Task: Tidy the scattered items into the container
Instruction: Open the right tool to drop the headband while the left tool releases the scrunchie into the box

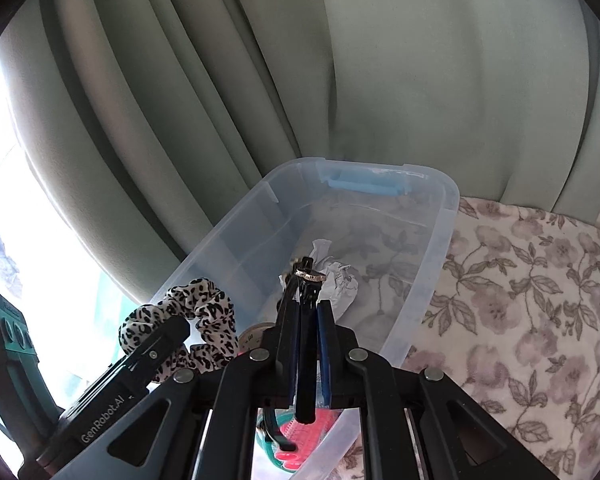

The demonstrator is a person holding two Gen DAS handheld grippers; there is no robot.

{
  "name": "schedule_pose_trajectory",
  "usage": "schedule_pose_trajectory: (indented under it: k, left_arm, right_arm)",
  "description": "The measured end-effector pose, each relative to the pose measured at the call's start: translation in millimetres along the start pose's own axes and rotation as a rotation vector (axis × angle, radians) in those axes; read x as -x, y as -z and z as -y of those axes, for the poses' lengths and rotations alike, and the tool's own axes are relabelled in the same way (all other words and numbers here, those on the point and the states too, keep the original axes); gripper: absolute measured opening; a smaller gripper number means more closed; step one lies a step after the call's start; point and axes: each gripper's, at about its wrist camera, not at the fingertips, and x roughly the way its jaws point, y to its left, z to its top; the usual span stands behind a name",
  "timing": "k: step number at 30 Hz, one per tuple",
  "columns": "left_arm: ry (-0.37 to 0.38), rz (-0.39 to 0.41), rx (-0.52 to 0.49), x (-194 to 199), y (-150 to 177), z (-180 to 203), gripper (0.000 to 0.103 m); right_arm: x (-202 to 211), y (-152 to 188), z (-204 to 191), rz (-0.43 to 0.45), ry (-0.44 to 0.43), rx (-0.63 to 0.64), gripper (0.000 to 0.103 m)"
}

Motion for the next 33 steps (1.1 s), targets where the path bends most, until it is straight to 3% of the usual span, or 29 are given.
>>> schedule_pose_trajectory:
  k: [4,10,13,22,27,33]
  left_arm:
    - [-0.011,-0.004,-0.006,2.6,-0.2,1.9,0.026]
    - [-0.026,-0.003,0.002,10.0,0.0,5.8,0.038]
    - [-0.028,0.002,-0.006,15.9,0.9,10.5,0.049]
    - [-0.018,-0.002,-0.044,38.1,7.2,26.7,0.063]
    - [-0.019,-0.013,-0.055,23.4,-11.2,9.9,0.066]
    - [-0.037,-0.029,-0.042,6.4,1.5,6.6,0.076]
  right_arm:
    - [1.8,-0.3,0.8,0.002,-0.001,-0.007,0.012]
    - [9.2,-4.5,0.2,0.012,0.004,0.003,0.013]
    - [16.1,-3.6,-0.6,0.017,0.007,0.006,0.013]
    - [31.3,5.3,-3.8,-0.014,0.019,0.034,0.013]
    - [37.7,12.6,-5.9,-0.048,0.031,0.058,0.017]
    - [43.4,21.5,-11.8,-0.070,0.048,0.062,0.024]
